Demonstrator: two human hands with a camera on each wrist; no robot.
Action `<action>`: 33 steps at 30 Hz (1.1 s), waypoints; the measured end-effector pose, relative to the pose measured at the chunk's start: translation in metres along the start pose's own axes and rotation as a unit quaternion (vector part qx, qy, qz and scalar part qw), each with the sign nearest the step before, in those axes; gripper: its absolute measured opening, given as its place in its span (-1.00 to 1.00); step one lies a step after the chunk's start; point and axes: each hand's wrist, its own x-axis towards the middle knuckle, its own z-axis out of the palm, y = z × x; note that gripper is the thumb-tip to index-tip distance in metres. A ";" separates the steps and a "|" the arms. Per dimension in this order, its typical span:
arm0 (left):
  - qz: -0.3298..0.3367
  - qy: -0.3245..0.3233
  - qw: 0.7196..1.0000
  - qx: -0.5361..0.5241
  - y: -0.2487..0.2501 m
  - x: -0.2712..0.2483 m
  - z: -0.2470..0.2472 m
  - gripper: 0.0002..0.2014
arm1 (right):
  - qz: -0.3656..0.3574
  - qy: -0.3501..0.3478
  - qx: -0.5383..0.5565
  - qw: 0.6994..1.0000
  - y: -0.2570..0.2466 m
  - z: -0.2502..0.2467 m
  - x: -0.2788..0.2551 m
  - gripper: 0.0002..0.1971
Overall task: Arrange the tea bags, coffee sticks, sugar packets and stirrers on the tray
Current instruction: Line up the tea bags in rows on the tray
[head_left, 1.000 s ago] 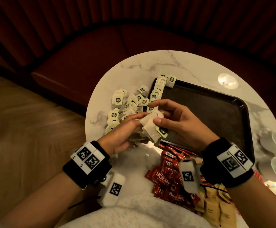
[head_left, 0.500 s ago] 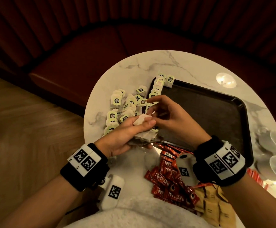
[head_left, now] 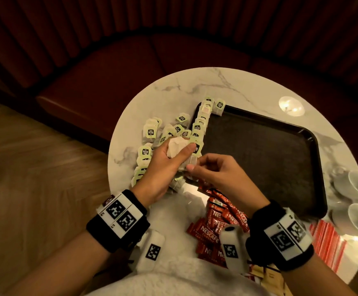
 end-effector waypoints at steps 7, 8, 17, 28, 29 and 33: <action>-0.044 -0.022 0.995 -0.086 0.007 0.000 -0.003 -0.49 | -0.027 0.043 0.064 0.997 -0.002 -0.008 -0.004 -0.86; -0.045 -0.026 0.995 -0.090 0.007 0.000 -0.004 -0.47 | -0.029 0.051 0.074 0.996 -0.002 -0.010 -0.004 -0.85; 0.010 -0.062 0.996 -0.059 0.006 -0.001 -0.004 -0.68 | -0.122 0.138 0.072 0.980 0.001 -0.015 -0.004 -0.84; 0.020 -0.085 0.996 0.000 0.008 0.001 -0.004 -0.65 | -0.182 0.162 0.071 0.967 -0.002 -0.015 -0.006 -0.74; 0.019 -0.088 0.996 0.002 0.008 0.001 -0.003 -0.65 | -0.185 0.166 0.062 0.967 -0.002 -0.017 -0.005 -0.75; 0.033 -0.073 0.996 -0.028 0.010 0.002 -0.001 -0.55 | -0.176 0.167 0.054 0.969 0.000 -0.022 -0.004 -0.78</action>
